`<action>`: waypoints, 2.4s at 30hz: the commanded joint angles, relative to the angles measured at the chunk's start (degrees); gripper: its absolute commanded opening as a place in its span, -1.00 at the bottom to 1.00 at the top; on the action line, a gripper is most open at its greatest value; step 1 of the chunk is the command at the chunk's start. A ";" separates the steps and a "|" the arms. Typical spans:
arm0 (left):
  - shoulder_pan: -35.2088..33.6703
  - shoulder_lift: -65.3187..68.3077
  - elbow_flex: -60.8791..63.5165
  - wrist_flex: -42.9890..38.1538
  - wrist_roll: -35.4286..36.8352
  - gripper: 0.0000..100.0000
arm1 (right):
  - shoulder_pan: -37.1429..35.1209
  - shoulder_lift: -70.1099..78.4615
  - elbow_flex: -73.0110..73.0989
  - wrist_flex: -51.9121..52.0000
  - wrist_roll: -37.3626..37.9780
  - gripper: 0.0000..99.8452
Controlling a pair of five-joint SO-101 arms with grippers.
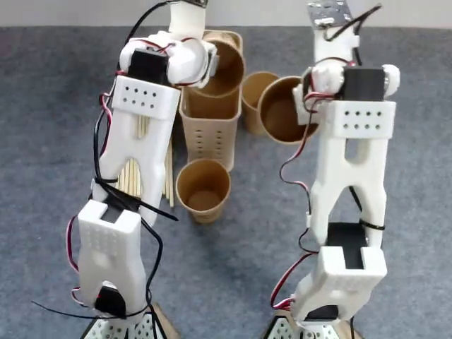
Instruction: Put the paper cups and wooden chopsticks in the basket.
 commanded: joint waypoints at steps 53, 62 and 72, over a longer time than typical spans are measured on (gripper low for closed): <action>-25.10 -0.66 -14.11 -5.98 3.69 -0.60 | -13.05 19.12 -18.95 -26.68 -10.64 -0.72; -24.75 6.81 -12.70 -6.42 3.69 -0.60 | -14.90 18.86 -26.33 -27.30 -10.64 -0.52; -21.85 9.45 -12.53 -6.42 3.78 -0.60 | -15.25 18.95 -35.74 -26.68 -10.64 -0.52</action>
